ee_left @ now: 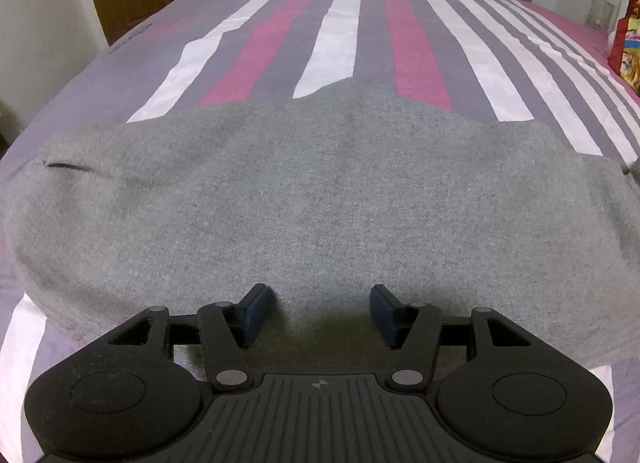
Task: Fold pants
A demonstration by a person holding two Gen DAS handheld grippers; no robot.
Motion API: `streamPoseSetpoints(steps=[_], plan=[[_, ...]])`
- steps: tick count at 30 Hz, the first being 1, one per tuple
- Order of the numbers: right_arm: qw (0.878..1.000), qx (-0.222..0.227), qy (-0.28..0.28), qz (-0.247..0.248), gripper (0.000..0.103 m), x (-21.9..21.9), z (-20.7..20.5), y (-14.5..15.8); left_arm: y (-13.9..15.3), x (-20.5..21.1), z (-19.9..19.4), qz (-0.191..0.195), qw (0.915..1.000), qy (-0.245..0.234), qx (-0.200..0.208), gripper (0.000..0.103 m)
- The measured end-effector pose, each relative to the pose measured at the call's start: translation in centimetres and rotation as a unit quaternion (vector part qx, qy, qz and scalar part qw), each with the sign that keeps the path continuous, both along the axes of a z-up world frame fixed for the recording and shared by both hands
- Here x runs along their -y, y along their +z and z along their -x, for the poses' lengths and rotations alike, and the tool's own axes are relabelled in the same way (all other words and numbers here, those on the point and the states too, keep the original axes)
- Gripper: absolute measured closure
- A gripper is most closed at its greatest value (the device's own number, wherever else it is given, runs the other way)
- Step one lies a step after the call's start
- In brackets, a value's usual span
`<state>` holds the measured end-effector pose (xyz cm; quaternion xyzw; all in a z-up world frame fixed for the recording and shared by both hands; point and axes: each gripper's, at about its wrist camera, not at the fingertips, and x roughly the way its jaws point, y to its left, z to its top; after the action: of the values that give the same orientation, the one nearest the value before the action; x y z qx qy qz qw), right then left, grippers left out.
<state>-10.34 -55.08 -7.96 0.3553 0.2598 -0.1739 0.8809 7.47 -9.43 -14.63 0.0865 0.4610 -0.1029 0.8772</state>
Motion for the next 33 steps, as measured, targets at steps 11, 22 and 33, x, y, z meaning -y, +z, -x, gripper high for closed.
streamPoseSetpoints(steps=[11, 22, 33], plan=[[0.972, 0.002, -0.025, 0.234, 0.096, -3.0, 3.7, 6.5, -0.1, 0.0, -0.1, -0.003, 1.0, -0.004, 0.002, 0.041], [0.983, -0.1, -0.055, 0.141, 0.088, -0.7, 11.2, -0.8, -0.1, 0.2, 0.1, -0.013, 0.9998, -0.007, 0.01, 0.039], [0.979, -0.119, -0.066, 0.149, 0.097, -1.3, 13.0, -0.4, -0.1, 0.2, 0.4, -0.02, 0.9996, -0.01, 0.018, 0.036]])
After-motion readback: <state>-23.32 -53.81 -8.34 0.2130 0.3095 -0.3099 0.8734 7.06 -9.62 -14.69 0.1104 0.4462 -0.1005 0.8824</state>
